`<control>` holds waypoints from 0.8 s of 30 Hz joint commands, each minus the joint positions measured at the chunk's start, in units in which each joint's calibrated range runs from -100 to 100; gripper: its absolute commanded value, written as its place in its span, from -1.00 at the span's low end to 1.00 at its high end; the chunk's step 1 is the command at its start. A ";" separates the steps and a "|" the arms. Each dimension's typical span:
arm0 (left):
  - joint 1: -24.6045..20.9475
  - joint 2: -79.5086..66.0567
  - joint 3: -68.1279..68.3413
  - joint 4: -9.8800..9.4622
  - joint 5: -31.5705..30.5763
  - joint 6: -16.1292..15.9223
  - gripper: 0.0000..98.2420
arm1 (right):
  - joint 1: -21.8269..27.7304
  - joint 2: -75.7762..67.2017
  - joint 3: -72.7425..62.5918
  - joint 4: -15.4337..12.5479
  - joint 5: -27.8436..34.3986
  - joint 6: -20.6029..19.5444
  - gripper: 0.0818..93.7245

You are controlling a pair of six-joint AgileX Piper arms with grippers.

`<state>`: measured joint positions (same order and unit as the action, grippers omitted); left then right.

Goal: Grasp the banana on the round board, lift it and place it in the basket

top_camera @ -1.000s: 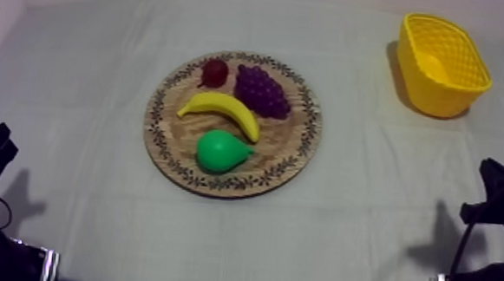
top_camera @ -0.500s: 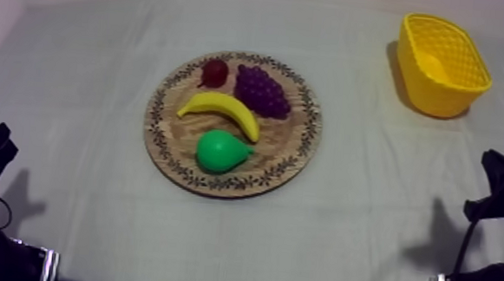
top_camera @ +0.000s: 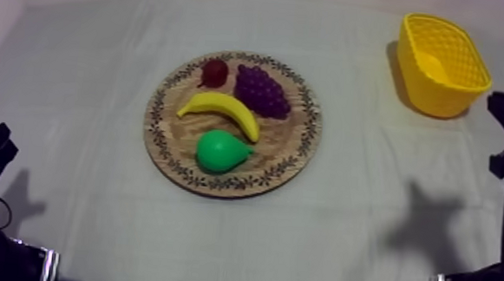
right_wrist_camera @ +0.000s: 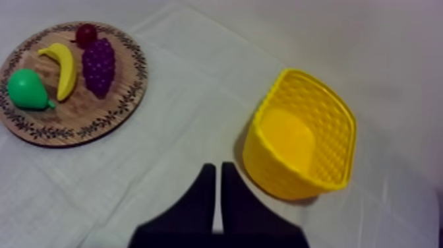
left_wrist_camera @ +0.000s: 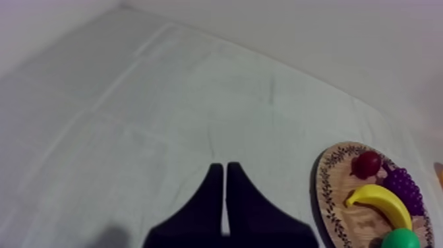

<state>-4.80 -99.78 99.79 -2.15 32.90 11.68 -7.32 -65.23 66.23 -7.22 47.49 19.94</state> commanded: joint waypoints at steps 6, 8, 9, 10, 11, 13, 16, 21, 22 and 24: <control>-0.01 -0.05 -0.01 -0.03 0.00 0.02 -1.00 | -6.03 14.88 -14.30 0.71 1.82 0.76 -0.99; -0.01 -0.05 -0.01 -0.03 0.00 0.02 -1.00 | -7.31 17.91 -17.79 0.72 3.09 1.26 -0.99; -0.01 -0.05 -0.01 -0.03 0.00 0.02 -1.00 | -7.91 19.40 -19.60 0.70 3.93 1.52 -0.99; -0.01 -0.05 -0.01 -0.03 0.00 0.02 -1.00 | -8.51 20.85 -21.37 0.76 4.74 1.62 -0.99; -0.01 -0.05 -0.01 -0.03 0.00 0.02 -1.00 | -9.14 22.27 -23.10 0.87 5.54 1.64 -0.99; -0.01 -0.05 -0.01 -0.03 0.00 0.02 -1.00 | -10.26 25.01 -26.55 1.06 7.22 1.53 -0.99; -0.01 -0.05 -0.01 -0.03 0.00 0.02 -1.00 | -11.80 29.20 -32.14 1.37 10.13 0.94 -0.99; -0.01 -0.05 -0.01 -0.03 0.00 0.02 -1.00 | -14.84 36.64 -43.05 2.38 16.54 -1.50 -0.99; -0.01 -0.05 -0.01 -0.03 0.00 0.02 -1.00 | -15.47 38.06 -45.15 2.58 17.87 -2.03 -0.99; -0.01 -0.05 -0.01 -0.03 0.00 0.00 -1.00 | -16.70 40.82 -48.97 3.03 20.17 -3.17 -0.99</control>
<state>-4.80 -99.78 99.79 -2.15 32.90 11.68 -23.06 -27.40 22.94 -4.43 65.71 17.83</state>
